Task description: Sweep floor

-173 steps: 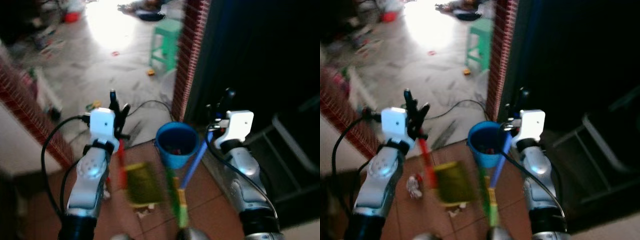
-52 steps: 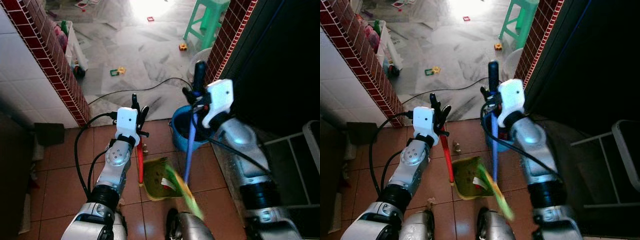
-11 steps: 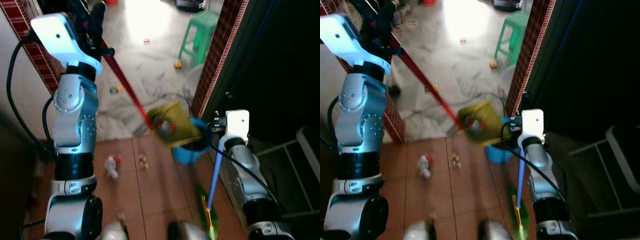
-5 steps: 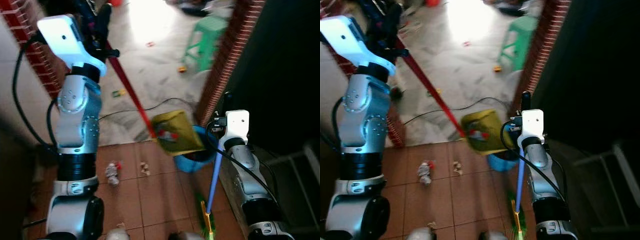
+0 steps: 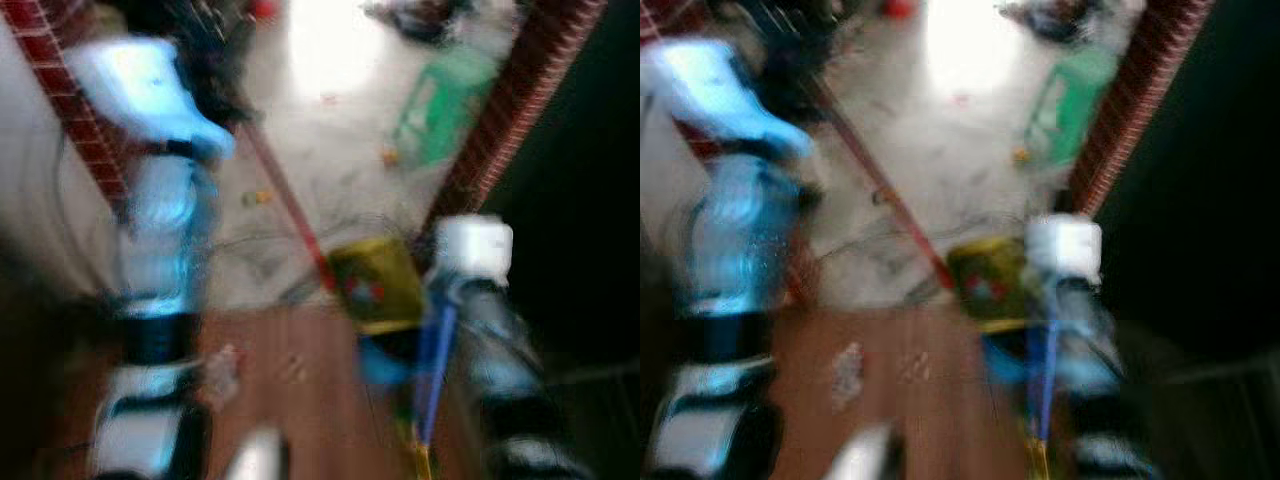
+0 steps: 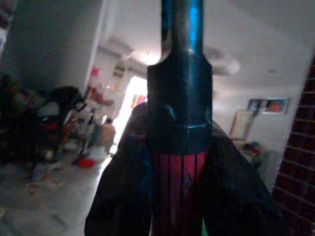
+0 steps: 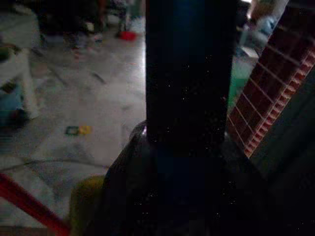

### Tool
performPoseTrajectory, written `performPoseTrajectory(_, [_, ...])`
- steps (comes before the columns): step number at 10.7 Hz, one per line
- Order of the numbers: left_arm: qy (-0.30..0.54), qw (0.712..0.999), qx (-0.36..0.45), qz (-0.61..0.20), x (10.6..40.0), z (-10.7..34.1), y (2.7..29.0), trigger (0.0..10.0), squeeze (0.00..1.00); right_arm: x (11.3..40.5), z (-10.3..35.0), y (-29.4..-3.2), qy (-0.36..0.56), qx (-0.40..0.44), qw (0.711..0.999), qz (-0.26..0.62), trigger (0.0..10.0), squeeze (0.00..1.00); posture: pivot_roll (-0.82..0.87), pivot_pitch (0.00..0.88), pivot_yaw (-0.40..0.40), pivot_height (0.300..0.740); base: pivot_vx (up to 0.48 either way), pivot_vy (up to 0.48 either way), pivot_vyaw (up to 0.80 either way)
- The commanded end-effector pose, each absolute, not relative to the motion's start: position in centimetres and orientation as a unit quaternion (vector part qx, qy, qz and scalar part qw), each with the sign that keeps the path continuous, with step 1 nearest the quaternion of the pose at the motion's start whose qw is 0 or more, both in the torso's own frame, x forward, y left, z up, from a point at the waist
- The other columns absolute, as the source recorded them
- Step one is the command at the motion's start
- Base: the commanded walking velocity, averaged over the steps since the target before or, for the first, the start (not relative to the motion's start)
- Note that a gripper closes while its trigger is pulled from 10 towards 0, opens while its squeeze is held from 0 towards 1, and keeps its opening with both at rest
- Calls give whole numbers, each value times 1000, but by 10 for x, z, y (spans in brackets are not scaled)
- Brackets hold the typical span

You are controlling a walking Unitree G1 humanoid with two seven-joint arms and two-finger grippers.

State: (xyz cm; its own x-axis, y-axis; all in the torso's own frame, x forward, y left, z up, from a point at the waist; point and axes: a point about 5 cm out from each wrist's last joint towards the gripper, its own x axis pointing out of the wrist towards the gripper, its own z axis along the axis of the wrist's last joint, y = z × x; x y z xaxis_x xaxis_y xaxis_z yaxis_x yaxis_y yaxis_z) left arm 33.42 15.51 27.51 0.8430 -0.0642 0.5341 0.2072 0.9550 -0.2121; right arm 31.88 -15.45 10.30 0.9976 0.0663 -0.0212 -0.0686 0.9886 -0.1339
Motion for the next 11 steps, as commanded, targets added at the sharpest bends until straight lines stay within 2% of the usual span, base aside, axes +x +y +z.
performPoseTrajectory(1, [-319, 936, -114, -100, 327, 299, 141, 10000, 0, 318, 106, -174, 2, -68, 998, 4, 10000, 0, -21, 0, -12, 740, 0, 0, 0])
performPoseTrajectory(3, [-314, 936, -115, -105, 327, 297, 140, 10000, 0, 319, 107, -174, 2, -69, 998, 6, 10000, 0, -19, 0, -14, 740, 0, 0, 0])
performPoseTrajectory(7, [-286, 939, -97, -163, 327, 287, 125, 10000, 0, 321, 107, -176, 5, -72, 997, 6, 10000, 0, -20, 0, -17, 740, 0, 0, 0])
performPoseTrajectory(11, [-314, 939, -35, -138, 329, 280, 110, 10000, 0, 321, 108, -172, 1, -70, 998, 11, 10000, 0, -26, 0, -20, 740, 0, 0, 0])
